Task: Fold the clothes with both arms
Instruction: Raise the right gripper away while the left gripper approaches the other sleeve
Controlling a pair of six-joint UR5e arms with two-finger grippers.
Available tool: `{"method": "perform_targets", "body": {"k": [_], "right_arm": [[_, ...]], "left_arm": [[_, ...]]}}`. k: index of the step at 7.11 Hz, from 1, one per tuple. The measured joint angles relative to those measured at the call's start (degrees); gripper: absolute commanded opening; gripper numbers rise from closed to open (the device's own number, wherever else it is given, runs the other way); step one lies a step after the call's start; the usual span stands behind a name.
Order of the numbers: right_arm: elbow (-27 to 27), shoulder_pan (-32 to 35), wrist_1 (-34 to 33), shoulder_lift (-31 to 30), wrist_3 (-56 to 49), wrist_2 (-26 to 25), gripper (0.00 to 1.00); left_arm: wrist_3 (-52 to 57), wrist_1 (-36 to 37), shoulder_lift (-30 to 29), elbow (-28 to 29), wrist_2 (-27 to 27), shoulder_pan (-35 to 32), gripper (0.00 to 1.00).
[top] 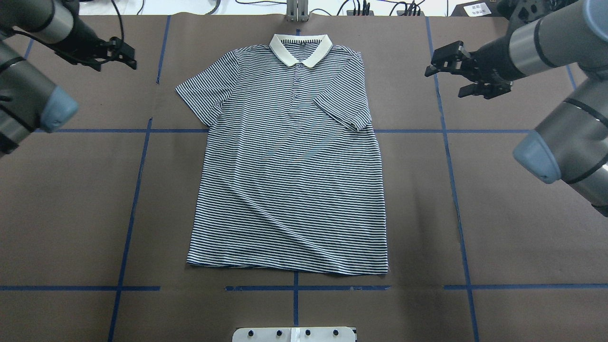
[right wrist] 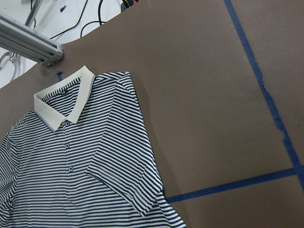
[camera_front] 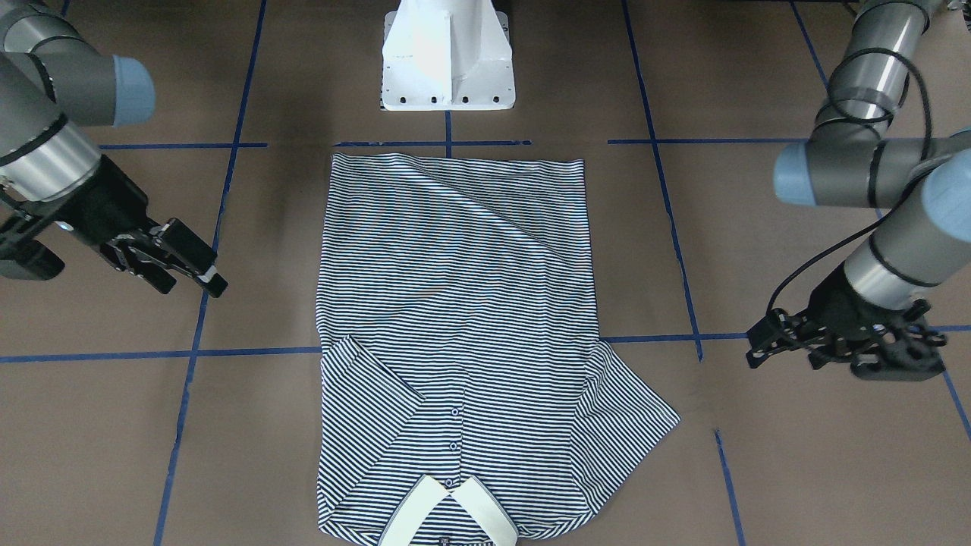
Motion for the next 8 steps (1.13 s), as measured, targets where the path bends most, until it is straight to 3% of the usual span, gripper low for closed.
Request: {"method": "perform_targets", "body": {"k": [2,3,6,8], "right_arm": [[2.1,0.9,0.0,-2.8,-1.2,0.9,1.0],[2.2,0.9,0.0,-3.1,-1.2,1.0,1.0],[2.2,0.1,0.0,-3.2,-0.9,0.8,1.0],[1.8,-0.5,0.0,-2.9,-0.9,0.6,1.0]], "left_arm": [[-4.0,-3.2,-8.2,10.0,1.1,3.9,0.67],[-4.4,-5.7,-9.7,13.6,3.0,4.8,0.63],[-4.2,-8.6,-11.6,20.2,10.2,6.9,0.61],[-4.1,-9.0,-11.8,21.4,11.3,8.0,0.55]]}}
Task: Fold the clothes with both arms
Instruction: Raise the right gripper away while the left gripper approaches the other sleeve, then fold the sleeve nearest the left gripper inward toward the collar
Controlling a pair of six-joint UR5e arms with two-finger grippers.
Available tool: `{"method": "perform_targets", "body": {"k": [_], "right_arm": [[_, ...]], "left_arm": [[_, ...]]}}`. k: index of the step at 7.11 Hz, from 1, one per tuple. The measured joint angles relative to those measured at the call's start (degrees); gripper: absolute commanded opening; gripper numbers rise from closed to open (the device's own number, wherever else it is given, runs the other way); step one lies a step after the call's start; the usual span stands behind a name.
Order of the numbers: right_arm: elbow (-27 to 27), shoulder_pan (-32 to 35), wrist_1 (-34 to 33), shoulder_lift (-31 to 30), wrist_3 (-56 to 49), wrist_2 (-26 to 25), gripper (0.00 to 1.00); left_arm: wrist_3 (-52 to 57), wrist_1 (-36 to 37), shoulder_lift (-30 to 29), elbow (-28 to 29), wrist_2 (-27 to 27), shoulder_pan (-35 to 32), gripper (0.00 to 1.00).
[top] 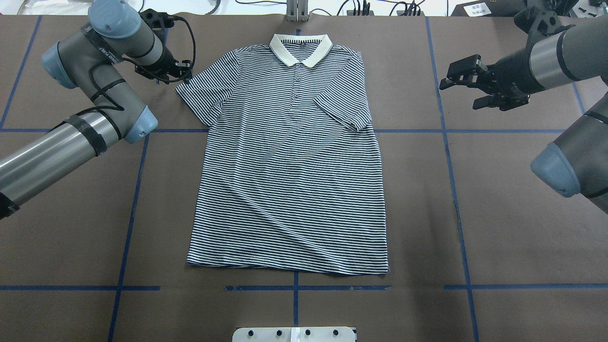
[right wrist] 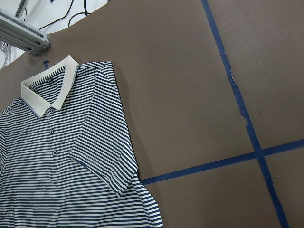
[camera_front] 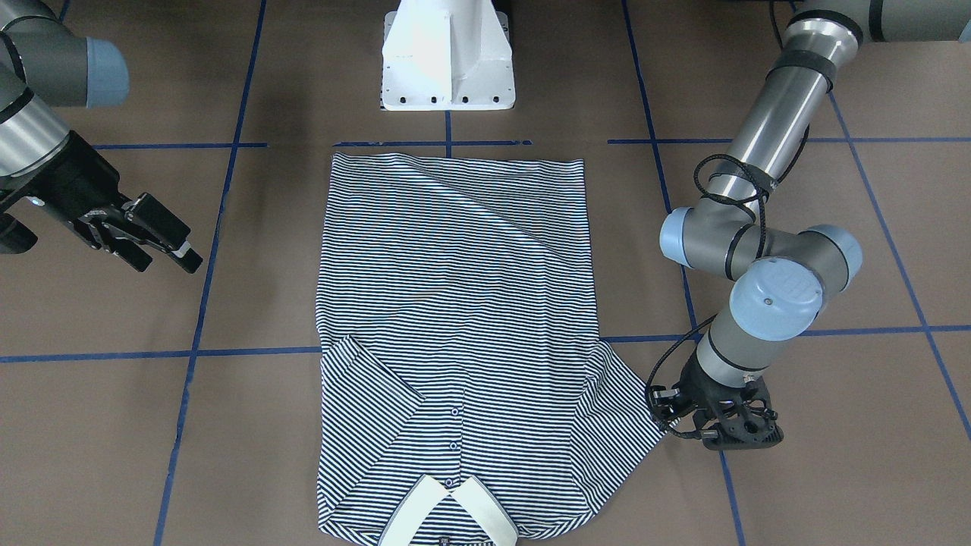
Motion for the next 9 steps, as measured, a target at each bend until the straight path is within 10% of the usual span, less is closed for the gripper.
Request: {"method": "perform_targets", "body": {"k": [9], "right_arm": [[-1.1,-0.5,0.0,1.4,0.0,-0.7,1.0]], "left_arm": [[-0.1,-0.1,0.1,0.7,0.1,0.8,0.48]]}}
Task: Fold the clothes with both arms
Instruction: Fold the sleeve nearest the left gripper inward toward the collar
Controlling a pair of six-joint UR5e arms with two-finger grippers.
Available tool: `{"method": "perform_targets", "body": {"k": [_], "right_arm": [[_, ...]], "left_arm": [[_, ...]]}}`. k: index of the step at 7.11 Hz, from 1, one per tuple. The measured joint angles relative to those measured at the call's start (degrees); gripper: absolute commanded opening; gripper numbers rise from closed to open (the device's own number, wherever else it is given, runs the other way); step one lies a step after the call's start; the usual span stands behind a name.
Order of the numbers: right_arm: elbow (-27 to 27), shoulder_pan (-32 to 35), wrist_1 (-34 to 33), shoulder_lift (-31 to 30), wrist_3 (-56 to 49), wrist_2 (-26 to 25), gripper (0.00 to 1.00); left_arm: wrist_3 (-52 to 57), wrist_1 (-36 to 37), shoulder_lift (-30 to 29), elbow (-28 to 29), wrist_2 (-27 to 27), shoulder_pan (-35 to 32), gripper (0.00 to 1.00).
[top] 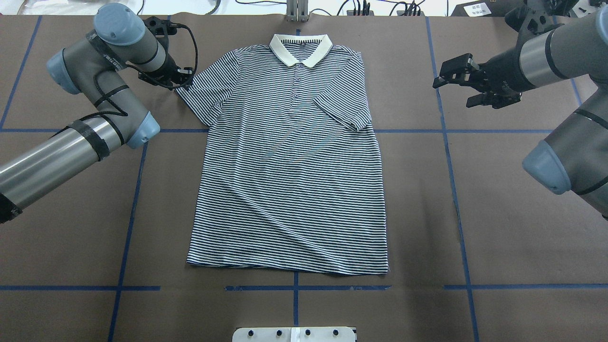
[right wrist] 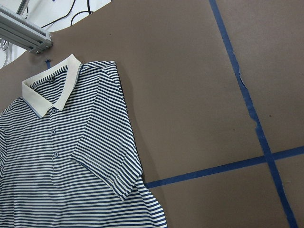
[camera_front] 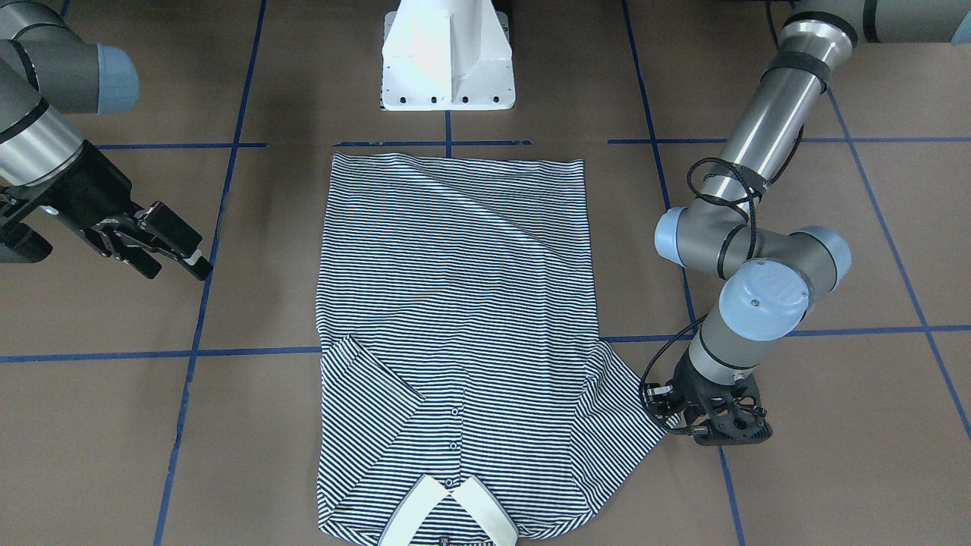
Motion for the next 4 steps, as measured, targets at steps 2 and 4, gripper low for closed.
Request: {"method": "perform_targets", "body": {"k": [2,4], "right_arm": [[0.0,0.0,0.0,0.0,0.1,0.0,1.0],[0.3,0.0,0.0,0.0,0.3,0.1,1.0]], "left_arm": [[-0.1,0.0,-0.1,0.1,0.0,0.1,0.11],[-0.2,0.0,-0.1,0.1,0.0,0.4,0.0]]}}
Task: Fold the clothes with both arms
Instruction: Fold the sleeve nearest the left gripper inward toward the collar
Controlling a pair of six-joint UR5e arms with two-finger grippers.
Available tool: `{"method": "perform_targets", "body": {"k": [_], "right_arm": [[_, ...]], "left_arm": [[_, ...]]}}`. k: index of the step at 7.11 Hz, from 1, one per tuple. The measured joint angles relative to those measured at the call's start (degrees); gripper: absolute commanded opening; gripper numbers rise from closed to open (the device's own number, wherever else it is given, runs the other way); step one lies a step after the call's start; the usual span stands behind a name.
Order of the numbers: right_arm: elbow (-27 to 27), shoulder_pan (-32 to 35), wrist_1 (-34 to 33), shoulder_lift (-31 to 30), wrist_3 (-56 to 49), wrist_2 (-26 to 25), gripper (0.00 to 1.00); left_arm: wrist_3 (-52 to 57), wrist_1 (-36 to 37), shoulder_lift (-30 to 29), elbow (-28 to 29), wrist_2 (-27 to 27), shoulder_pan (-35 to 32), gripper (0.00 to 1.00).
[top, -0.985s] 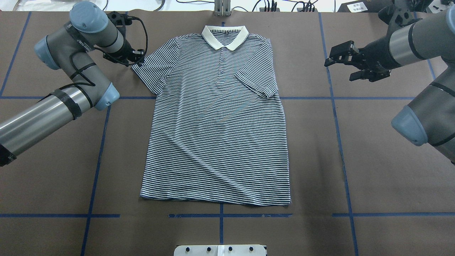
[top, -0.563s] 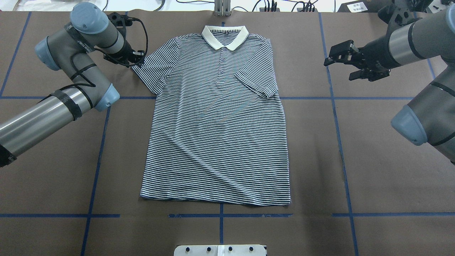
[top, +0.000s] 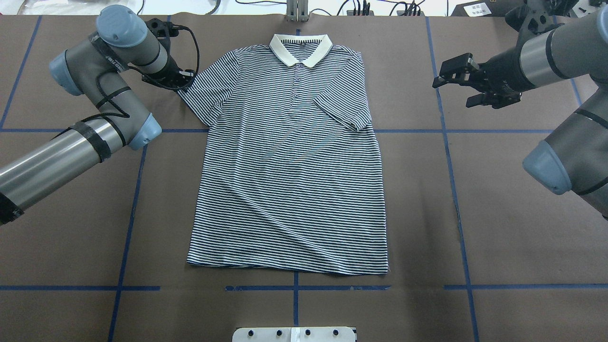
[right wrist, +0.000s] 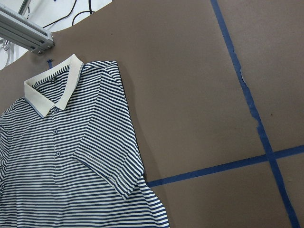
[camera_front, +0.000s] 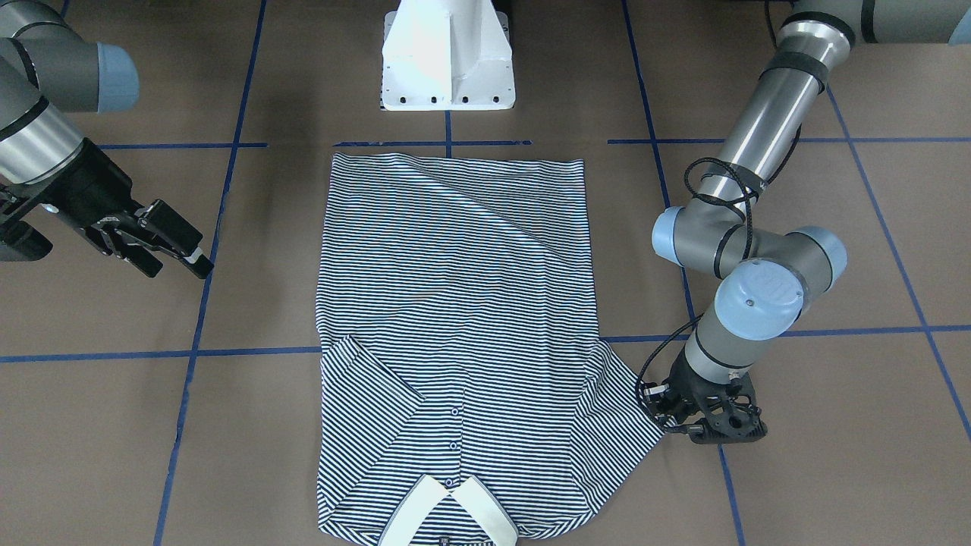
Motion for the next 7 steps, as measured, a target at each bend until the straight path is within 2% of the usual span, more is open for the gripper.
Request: {"method": "perform_targets", "body": {"k": [2,4,7], "right_arm": [[0.2,0.0,0.0,0.0,0.2,0.0,1.0],[0.3,0.0,0.0,0.0,0.2,0.0,1.0],[0.3,0.0,0.0,0.0,0.3,0.0,1.0]], "left_arm": [[-0.3,0.2,-0.3,-0.5,-0.1,0.3,0.0],[-0.7,2.3,-1.1,-4.1,-1.0,0.2,0.0],[-9.7,3.8,-5.6,-5.6,-1.0,3.2,0.0]]}}
